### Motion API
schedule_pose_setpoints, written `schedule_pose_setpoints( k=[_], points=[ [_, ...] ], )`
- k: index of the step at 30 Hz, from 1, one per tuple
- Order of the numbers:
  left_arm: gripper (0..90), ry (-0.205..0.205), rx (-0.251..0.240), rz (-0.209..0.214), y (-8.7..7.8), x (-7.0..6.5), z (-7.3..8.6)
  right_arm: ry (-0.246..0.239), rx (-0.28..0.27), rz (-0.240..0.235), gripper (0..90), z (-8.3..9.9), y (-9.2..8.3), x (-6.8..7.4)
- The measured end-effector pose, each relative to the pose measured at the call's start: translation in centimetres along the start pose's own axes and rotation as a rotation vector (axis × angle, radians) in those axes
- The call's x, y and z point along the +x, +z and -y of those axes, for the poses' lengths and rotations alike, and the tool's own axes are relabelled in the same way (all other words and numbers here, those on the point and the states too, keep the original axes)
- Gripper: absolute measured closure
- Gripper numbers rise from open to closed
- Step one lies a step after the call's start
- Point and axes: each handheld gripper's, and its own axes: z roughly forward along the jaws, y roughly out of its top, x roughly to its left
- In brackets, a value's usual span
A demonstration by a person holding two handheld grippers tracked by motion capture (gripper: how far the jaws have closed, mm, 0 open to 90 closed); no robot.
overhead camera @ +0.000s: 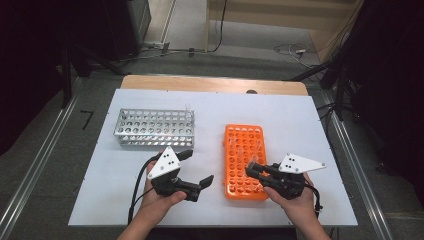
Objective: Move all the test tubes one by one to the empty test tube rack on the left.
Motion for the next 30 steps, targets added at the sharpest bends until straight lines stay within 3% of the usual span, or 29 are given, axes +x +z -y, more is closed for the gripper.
schedule_pose_setpoints(
  k=[11, 20, 26, 30],
  points=[
    [1.9, 0.002, -0.008, 0.025, -0.1, -0.4, -0.4, -0.023, 0.032, -0.069, 73.9, -0.3, 2.3, 2.1],
    [4.0, -0.003, -0.028, 0.050, -0.4, -0.9, -0.9, -0.010, 0.054, -0.112, 73.9, -0.4, 4.1, 3.4],
    [13.0, 0.012, -0.023, 0.031, -0.3, -1.6, -1.3, -0.004, 0.063, -0.130, 73.9, -0.5, 5.0, 4.0],
    [23.0, 0.024, -0.013, 0.055, 0.0, -2.2, -1.3, -0.015, 0.075, -0.138, 73.9, -0.6, 5.6, 4.6]
  ],
)
